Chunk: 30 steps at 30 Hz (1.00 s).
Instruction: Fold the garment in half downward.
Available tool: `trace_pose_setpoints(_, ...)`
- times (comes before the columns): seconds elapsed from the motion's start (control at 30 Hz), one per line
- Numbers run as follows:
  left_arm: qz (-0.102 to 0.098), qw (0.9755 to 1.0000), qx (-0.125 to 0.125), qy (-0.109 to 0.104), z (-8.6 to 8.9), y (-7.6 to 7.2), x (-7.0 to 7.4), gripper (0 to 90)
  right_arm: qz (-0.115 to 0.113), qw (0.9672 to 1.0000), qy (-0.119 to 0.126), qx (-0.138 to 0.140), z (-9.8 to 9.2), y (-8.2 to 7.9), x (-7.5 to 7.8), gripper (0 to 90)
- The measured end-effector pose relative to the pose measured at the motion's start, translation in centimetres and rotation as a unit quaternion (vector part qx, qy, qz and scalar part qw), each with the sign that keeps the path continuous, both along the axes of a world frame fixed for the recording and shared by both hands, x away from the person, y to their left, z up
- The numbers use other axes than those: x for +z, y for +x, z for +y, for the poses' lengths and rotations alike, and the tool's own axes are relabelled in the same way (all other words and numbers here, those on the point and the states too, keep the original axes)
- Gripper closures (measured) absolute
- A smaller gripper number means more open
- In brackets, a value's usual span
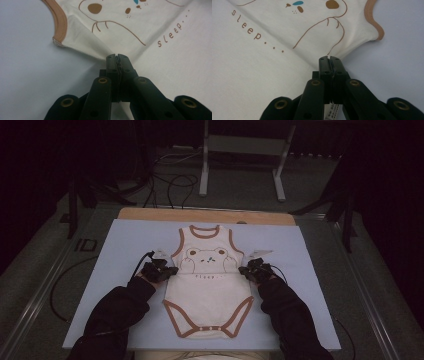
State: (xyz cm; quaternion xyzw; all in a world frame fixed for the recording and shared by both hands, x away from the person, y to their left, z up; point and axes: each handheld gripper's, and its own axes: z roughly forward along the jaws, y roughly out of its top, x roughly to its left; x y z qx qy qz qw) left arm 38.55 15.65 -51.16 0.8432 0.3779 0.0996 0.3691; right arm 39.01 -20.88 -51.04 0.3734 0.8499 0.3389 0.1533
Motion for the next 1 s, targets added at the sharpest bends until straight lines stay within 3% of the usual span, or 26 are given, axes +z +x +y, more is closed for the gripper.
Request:
trace_pose_setpoints(0.5,-0.007,1.0000,-0.001,-0.003,0.4,-0.6,1.0,90.0,-0.018,0.9998,0.005,0.008,-0.4,-1.1,1.4,89.7)
trace_pose_setpoints(0.9,-0.020,0.9995,-0.024,0.002,0.6,-2.0,2.8,90.0,-0.035,0.9991,0.014,0.017,-0.6,-2.6,2.8,89.7)
trace_pose_setpoints(1.0,-0.023,0.9993,-0.029,-0.006,0.8,-2.7,3.1,90.0,-0.042,0.9987,0.018,0.020,-0.7,-3.2,3.3,89.7)
